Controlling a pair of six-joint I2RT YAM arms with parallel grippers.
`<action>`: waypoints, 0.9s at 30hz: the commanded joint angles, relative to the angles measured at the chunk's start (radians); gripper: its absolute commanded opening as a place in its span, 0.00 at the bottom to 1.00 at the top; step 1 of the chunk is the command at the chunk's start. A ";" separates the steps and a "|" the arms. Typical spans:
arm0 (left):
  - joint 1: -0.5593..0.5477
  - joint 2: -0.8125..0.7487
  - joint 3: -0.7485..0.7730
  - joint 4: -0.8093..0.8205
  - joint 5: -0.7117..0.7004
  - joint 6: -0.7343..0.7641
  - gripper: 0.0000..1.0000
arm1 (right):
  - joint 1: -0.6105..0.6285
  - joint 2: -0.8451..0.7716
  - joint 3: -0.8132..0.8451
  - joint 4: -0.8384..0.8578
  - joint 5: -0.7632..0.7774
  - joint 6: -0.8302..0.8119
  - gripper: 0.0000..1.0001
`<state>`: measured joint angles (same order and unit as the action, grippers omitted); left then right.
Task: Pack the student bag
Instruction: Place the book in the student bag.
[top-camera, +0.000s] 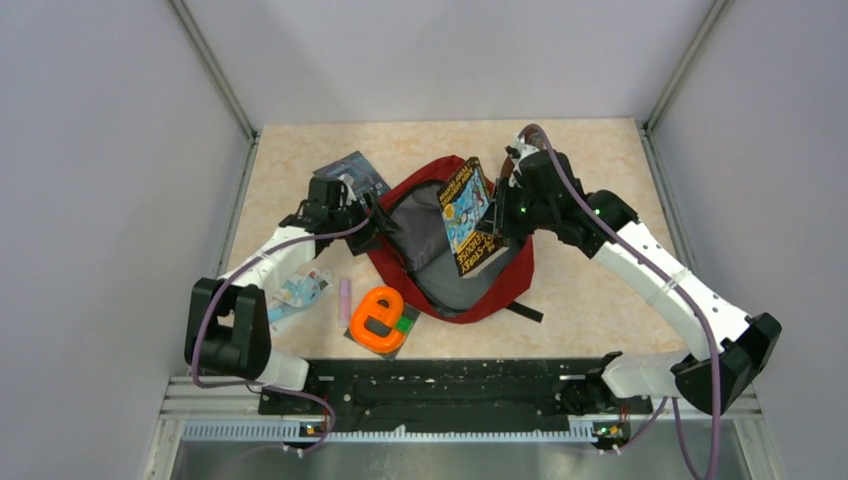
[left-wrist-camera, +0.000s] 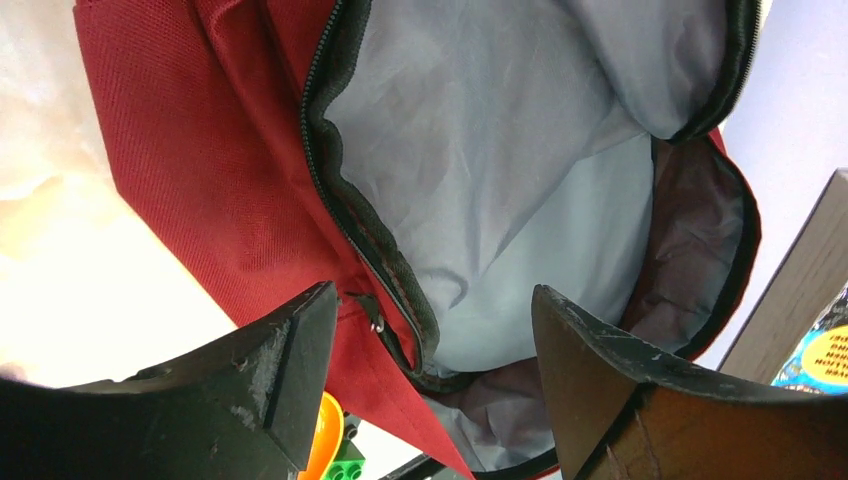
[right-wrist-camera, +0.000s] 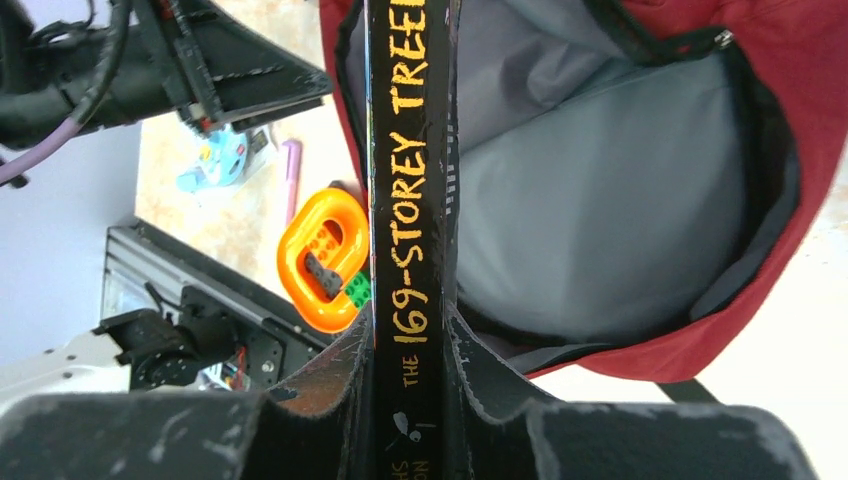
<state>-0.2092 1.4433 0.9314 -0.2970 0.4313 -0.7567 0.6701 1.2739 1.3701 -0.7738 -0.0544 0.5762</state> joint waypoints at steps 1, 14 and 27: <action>-0.028 0.045 -0.015 0.101 -0.002 -0.035 0.75 | 0.003 -0.049 -0.023 0.064 -0.076 0.061 0.00; -0.090 0.139 -0.014 0.119 -0.057 -0.047 0.70 | 0.003 -0.086 -0.110 0.178 -0.068 0.137 0.00; -0.093 0.107 0.107 0.214 -0.056 -0.074 0.08 | -0.043 -0.117 -0.212 0.127 -0.076 0.146 0.00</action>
<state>-0.2974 1.6512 0.9615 -0.1795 0.3992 -0.8425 0.6640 1.2018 1.1992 -0.6975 -0.0845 0.6987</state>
